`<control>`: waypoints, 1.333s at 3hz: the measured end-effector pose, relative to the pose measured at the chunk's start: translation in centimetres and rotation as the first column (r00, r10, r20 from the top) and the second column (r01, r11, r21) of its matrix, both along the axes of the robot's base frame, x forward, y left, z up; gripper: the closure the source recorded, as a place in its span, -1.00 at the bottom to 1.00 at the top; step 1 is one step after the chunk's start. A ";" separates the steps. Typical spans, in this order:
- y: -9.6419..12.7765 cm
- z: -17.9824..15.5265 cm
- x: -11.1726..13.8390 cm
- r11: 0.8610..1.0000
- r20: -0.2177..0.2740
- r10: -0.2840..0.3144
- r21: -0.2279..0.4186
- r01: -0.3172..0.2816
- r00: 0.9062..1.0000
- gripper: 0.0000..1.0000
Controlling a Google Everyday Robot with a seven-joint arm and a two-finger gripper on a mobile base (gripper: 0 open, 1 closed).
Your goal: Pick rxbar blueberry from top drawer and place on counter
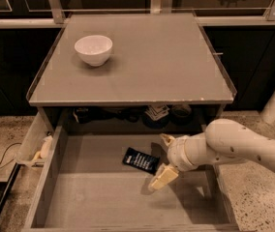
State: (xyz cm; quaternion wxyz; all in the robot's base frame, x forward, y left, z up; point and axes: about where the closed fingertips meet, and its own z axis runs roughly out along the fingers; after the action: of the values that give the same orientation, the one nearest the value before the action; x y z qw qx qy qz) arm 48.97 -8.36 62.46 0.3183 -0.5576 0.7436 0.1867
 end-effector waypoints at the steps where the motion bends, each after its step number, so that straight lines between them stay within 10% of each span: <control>1: 1.2 -0.9 0.3 0.999 -0.007 -0.015 0.028 0.016 1.000 -1.00; 4: 1.6 -3.3 2.0 0.998 -0.006 -0.049 0.027 0.049 0.999 -1.00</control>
Offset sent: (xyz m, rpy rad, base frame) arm 0.0137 0.0274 -0.0376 0.0294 0.0068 -0.0444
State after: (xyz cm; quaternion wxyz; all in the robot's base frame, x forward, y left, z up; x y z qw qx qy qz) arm 50.95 -6.76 59.16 0.3285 -0.5343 0.7553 0.1904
